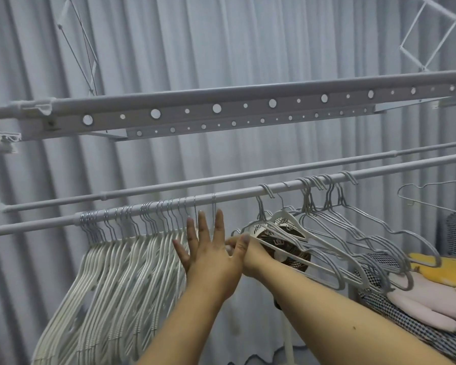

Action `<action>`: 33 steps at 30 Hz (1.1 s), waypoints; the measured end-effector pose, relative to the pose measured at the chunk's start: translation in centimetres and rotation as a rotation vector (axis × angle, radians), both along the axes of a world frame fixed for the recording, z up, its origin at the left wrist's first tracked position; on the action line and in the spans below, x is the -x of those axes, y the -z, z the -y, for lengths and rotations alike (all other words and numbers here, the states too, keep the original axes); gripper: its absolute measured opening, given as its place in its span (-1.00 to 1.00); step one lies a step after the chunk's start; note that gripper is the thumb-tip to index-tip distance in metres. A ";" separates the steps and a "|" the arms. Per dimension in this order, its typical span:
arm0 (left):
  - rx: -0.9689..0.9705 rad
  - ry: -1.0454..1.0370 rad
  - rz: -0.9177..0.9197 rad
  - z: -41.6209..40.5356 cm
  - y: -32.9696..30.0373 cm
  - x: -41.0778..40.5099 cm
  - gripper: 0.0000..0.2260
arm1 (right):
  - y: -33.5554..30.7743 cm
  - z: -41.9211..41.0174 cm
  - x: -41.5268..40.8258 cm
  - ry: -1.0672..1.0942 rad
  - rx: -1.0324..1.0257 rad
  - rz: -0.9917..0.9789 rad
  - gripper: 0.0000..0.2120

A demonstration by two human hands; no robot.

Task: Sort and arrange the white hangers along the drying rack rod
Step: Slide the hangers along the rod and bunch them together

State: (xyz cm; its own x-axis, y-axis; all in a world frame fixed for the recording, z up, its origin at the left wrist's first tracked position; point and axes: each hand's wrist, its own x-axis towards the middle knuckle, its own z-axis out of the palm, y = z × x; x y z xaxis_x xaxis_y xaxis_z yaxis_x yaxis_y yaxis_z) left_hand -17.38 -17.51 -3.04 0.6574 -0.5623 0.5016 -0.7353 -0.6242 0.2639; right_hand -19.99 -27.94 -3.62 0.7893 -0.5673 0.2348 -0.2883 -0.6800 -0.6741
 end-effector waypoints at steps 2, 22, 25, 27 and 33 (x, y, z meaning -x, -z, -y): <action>0.020 0.028 -0.008 0.2 -0.1 0.3 0.02 | -0.6 0.2 0.6 0.047 0.107 0.007 -0.74; 0.397 0.402 -1.186 9.7 1.6 5.3 -0.81 | -1.4 7.9 6.1 0.312 -0.494 -0.015 -0.86; 0.391 0.381 -1.097 9.7 1.8 5.0 -0.76 | -1.2 7.9 6.2 0.286 -0.520 0.017 -0.83; 0.417 0.341 -1.054 9.4 1.9 4.8 -0.78 | -1.5 8.3 6.3 0.298 -0.535 0.040 -0.77; 0.599 0.308 -1.066 9.1 1.0 4.5 -0.80 | -0.8 9.6 7.1 0.370 -0.575 0.162 -0.75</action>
